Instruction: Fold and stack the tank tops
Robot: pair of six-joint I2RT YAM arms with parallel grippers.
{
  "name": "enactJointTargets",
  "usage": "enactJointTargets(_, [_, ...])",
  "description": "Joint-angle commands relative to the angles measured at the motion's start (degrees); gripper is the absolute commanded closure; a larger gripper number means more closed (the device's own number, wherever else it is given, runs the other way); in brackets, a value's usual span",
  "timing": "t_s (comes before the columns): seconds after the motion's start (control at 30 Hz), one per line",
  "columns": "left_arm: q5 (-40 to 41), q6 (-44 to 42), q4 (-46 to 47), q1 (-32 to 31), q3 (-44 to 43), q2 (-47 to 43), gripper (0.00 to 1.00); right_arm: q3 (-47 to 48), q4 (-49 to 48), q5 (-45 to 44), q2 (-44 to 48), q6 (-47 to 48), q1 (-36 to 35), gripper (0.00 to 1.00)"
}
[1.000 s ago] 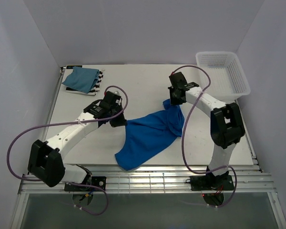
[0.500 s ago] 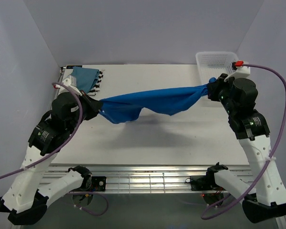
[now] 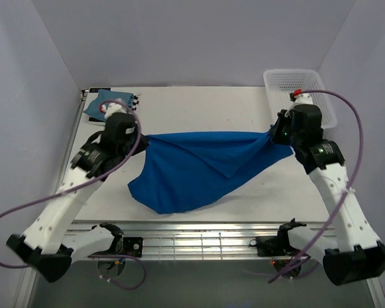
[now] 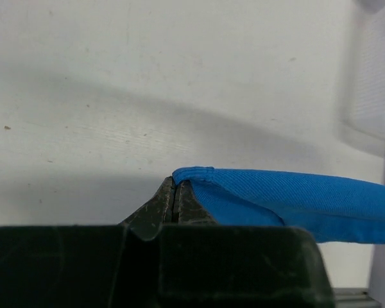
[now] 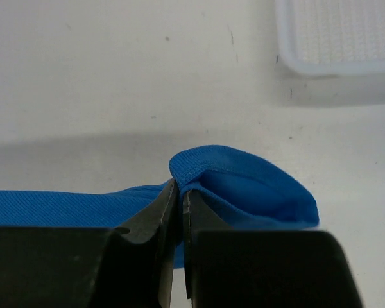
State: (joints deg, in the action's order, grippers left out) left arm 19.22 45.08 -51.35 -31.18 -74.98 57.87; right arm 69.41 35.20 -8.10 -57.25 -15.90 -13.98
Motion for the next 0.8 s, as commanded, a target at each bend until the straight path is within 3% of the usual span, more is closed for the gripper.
enactJointTargets(0.0, [-0.3, -3.4, 5.54, 2.86, 4.4, 12.24, 1.0, -5.33, -4.06, 3.93, -11.78, 1.84, 3.06, 0.92])
enactJointTargets(0.1, [-7.15, -5.87, 12.58, 8.47, 5.46, 25.51, 1.0, -3.68, -7.33, 6.51, -24.68, 1.93, 5.45, 0.92])
enactJointTargets(0.2, [-9.56, -5.19, 13.56, 11.13, 0.81, 38.52, 1.0, 4.4, -6.9, 7.48, -37.26, 2.8, 6.15, 0.92])
enactJointTargets(0.3, [-10.69, -5.0, 15.57, 11.23, -2.71, 44.33, 1.0, 10.3, -5.67, 11.86, -42.75, 4.12, 5.98, 0.76])
enactJointTargets(0.33, [-12.44, -5.78, 17.41, 11.23, -2.8, 44.79, 1.0, 10.31, -6.71, 12.49, -42.59, 4.38, 5.72, 0.6])
enactJointTargets(0.43, [-12.46, -6.67, 18.39, 11.31, -2.8, 46.1, 1.0, 6.02, -9.26, 14.77, -38.04, 4.39, 4.75, 0.41])
enactJointTargets(0.57, [-13.77, -7.2, 18.39, 11.31, -1.93, 46.81, 1.0, -5.22, -11.82, 13.65, -26.28, 2.28, -0.24, 0.39])
enactJointTargets(0.77, [-14.48, -7.46, 19.01, 11.31, -0.34, 45.85, 1.0, -18.42, -11.38, 12.32, -18.07, -3.08, -11.15, 0.39])
